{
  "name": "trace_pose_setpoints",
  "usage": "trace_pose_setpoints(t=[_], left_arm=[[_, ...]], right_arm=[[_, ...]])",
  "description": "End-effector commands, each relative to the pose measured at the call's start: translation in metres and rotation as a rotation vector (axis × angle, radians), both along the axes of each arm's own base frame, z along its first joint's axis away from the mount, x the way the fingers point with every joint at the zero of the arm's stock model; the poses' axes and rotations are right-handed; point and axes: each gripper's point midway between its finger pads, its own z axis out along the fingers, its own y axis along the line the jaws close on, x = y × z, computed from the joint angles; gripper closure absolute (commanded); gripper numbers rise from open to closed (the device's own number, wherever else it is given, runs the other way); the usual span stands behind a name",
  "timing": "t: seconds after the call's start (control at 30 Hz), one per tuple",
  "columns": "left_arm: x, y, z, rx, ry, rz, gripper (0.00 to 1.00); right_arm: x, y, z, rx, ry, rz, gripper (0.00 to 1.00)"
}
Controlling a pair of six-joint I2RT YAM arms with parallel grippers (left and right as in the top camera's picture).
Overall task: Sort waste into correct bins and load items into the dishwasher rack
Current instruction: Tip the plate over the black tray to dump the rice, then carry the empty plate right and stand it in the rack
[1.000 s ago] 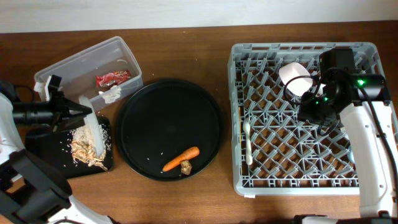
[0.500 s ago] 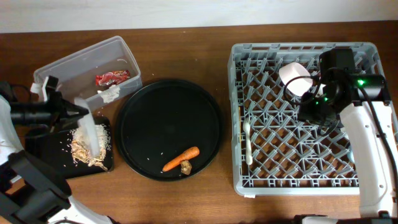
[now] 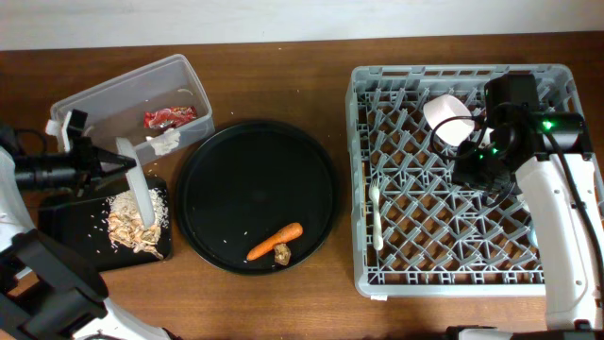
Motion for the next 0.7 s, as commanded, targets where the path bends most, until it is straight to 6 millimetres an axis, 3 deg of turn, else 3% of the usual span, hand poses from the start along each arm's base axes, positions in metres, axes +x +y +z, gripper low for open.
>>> trace_pose_setpoints(t=[0.0, 0.03, 0.1, 0.13, 0.23, 0.43, 0.5, 0.67], left_arm=[[-0.004, -0.005, 0.021, -0.043, -0.079, 0.004, 1.0], [0.003, 0.0, 0.019, -0.02, -0.099, 0.02, 1.0], [0.009, -0.003, 0.038, -0.102, -0.225, 0.023, 1.0], [0.015, 0.001, 0.037, -0.145, -0.165, 0.083, 1.0], [0.019, -0.007, 0.066, -0.272, -0.281, 0.1, 1.0], [0.008, -0.014, 0.047, -0.157, -0.195, 0.032, 1.0], [0.005, -0.034, 0.053, -0.12, -0.226, -0.039, 1.0], [0.0, -0.125, 0.073, -0.075, -0.372, -0.338, 1.0]], right_arm=[[0.0, -0.004, 0.001, -0.018, 0.001, -0.001, 0.46], [0.0, -0.004, 0.001, -0.017, -0.001, -0.002, 0.46], [0.0, -0.004, 0.001, -0.017, 0.0, -0.002, 0.46], [0.0, -0.004, 0.001, -0.017, -0.001, -0.002, 0.46], [-0.001, -0.004, 0.001, -0.017, 0.005, -0.002, 0.46], [-0.001, -0.004, 0.001, -0.017, 0.004, -0.002, 0.46], [-0.001, -0.005, 0.001, -0.024, 0.005, -0.003, 0.46], [-0.025, -0.048, 0.007, -0.232, 0.081, -0.143, 0.46]])
